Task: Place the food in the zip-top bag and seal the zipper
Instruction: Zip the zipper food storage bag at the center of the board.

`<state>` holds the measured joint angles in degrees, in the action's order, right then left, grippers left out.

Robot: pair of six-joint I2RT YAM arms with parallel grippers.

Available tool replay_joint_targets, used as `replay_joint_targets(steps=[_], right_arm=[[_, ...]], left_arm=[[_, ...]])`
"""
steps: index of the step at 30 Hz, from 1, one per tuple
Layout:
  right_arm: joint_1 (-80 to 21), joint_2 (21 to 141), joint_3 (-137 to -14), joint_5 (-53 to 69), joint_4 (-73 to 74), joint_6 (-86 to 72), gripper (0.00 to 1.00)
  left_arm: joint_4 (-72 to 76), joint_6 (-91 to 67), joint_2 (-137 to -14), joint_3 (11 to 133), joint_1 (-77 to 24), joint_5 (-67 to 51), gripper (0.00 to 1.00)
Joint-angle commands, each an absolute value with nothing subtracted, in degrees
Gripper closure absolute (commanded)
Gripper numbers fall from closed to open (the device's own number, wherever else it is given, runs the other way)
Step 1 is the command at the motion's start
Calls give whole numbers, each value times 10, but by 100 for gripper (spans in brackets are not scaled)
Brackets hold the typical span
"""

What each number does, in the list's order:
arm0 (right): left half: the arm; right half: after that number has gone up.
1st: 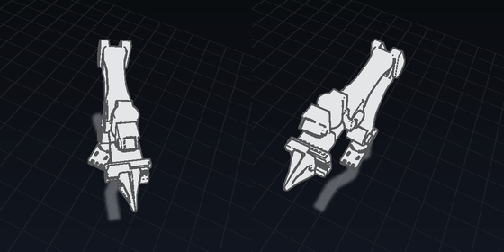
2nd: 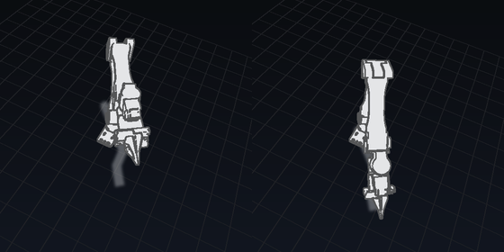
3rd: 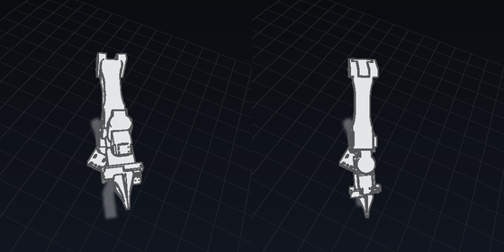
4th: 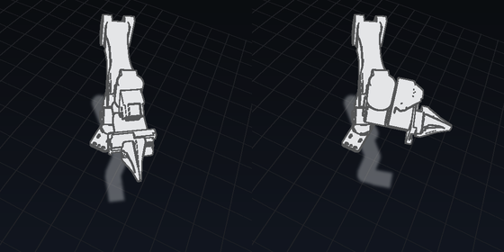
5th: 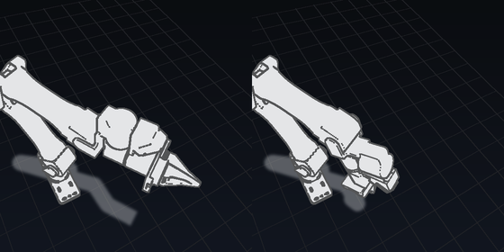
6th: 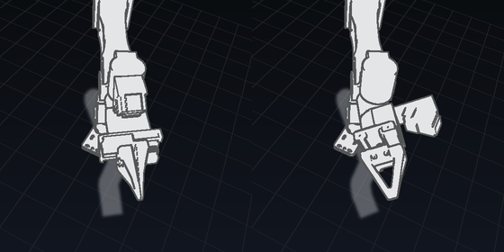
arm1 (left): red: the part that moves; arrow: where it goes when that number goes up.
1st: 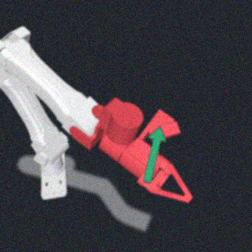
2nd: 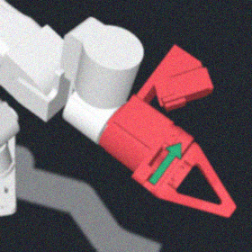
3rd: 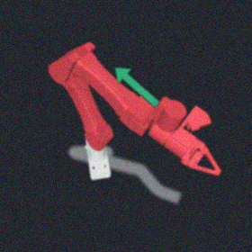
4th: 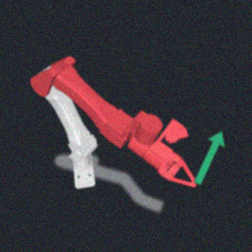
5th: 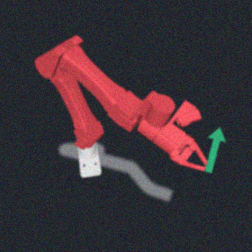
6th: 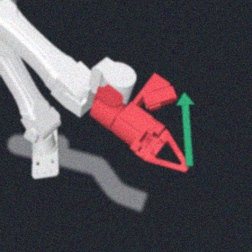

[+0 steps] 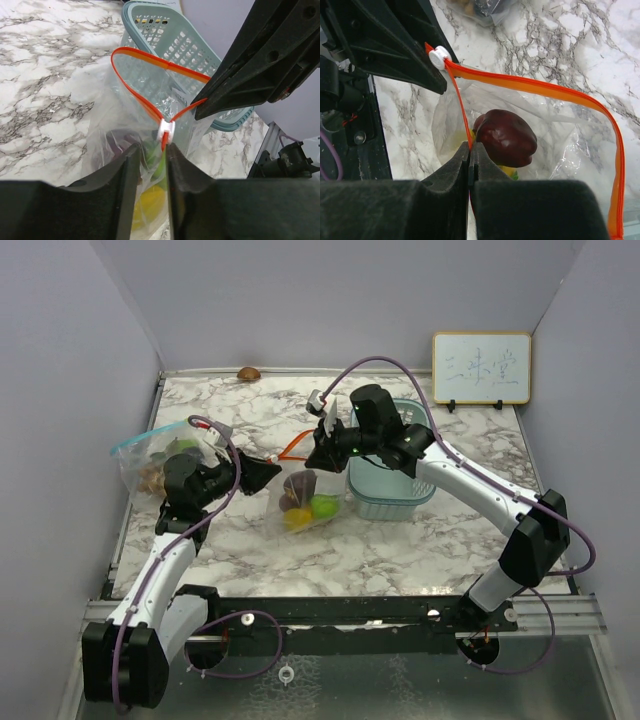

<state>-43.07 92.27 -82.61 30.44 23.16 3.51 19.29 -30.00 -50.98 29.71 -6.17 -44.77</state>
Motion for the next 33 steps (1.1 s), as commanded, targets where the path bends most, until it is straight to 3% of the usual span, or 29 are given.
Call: replay_joint_targets(steps=[1,3,7,10,12,18,24,28,31,33], right_arm=[[-433,928,-850,319,235,41,98],[-433,928,-852,319,236,42,98],[-433,934,-877,289,255,51,96],[-433,935,-909,271,271,75,72],[-433,935,-928,282,270,95,61],[-433,967,-956,403,216,112,47],[-433,1006,-928,512,107,114,48],[-433,1030,-939,541,86,108,53],[-433,1036,-939,556,77,98,61],[-433,1035,-932,556,74,96,75]], left_arm=[[252,-313,-532,300,-67,-460,80],[256,-318,-544,305,-68,-463,100],[213,-298,-549,322,-67,-458,100],[166,-269,-535,341,-68,-439,100],[151,-260,-528,353,-67,-436,100],[152,-259,-536,373,-70,-468,100],[144,-251,-528,378,-81,-482,100],[130,-243,-523,385,-84,-487,100],[121,-238,-518,383,-84,-485,100],[117,-236,-514,381,-85,-483,100]])
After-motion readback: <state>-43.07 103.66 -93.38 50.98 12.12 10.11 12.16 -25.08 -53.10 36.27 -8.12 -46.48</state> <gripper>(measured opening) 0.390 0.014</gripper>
